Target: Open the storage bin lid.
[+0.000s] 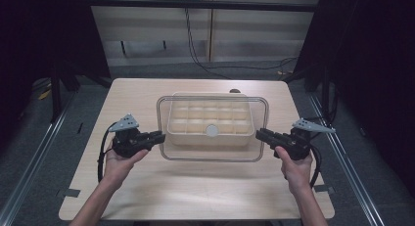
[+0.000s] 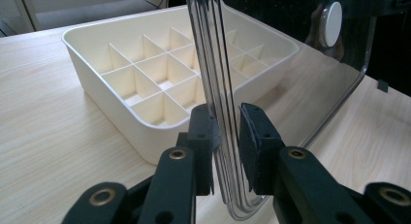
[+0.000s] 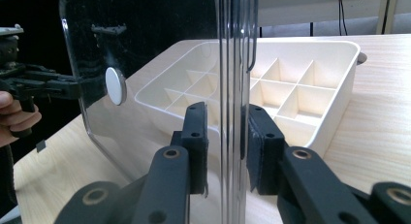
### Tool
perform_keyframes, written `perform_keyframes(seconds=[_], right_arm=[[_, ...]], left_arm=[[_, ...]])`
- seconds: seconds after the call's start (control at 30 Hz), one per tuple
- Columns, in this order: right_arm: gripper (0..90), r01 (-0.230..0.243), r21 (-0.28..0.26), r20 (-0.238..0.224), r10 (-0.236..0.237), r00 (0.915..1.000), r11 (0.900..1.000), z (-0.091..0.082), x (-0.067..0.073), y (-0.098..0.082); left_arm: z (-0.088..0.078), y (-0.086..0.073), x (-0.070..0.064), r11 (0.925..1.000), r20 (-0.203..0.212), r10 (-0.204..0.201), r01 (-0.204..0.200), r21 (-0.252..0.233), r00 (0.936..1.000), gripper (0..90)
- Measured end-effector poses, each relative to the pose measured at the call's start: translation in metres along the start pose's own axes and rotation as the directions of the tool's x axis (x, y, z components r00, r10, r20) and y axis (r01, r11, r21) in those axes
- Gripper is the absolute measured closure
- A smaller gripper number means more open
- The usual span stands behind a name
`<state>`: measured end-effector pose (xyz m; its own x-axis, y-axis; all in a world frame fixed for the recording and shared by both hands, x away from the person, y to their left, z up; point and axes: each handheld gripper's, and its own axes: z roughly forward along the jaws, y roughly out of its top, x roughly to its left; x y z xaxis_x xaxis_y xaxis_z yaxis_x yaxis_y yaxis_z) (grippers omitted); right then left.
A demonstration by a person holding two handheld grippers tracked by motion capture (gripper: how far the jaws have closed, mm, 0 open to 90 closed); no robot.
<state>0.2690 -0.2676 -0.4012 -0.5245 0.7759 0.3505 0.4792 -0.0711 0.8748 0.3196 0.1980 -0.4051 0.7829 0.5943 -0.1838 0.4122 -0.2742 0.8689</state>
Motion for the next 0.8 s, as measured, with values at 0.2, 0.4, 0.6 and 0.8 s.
perform_keyframes(seconds=[0.2, 0.4, 0.6, 0.8], right_arm=[[72.6, -0.003, 0.013, -0.012, 0.004, 0.9999, 1.000, -0.001, 0.002, -0.007], [72.6, -0.002, 0.030, -0.021, 0.003, 0.9998, 1.000, 0.000, 0.005, -0.010], [72.6, 0.003, 0.036, -0.021, -0.002, 0.9998, 0.999, -0.004, 0.010, -0.009], [72.9, -0.002, 0.051, -0.036, 0.003, 0.9994, 0.999, -0.007, 0.012, -0.016]], left_arm=[[-0.005, -0.004, -0.002, 1.0000, 0.005, 0.006, -0.006, 0.006, 1.0000, 75.9], [-0.010, -0.012, -0.006, 0.9998, 0.005, 0.009, -0.010, 0.020, 0.9999, 75.4], [-0.014, -0.013, -0.011, 0.9995, 0.008, 0.018, -0.018, 0.024, 0.9998, 75.0], [-0.018, -0.020, -0.013, 0.9990, 0.024, 0.018, -0.019, 0.041, 0.9995, 74.9]])
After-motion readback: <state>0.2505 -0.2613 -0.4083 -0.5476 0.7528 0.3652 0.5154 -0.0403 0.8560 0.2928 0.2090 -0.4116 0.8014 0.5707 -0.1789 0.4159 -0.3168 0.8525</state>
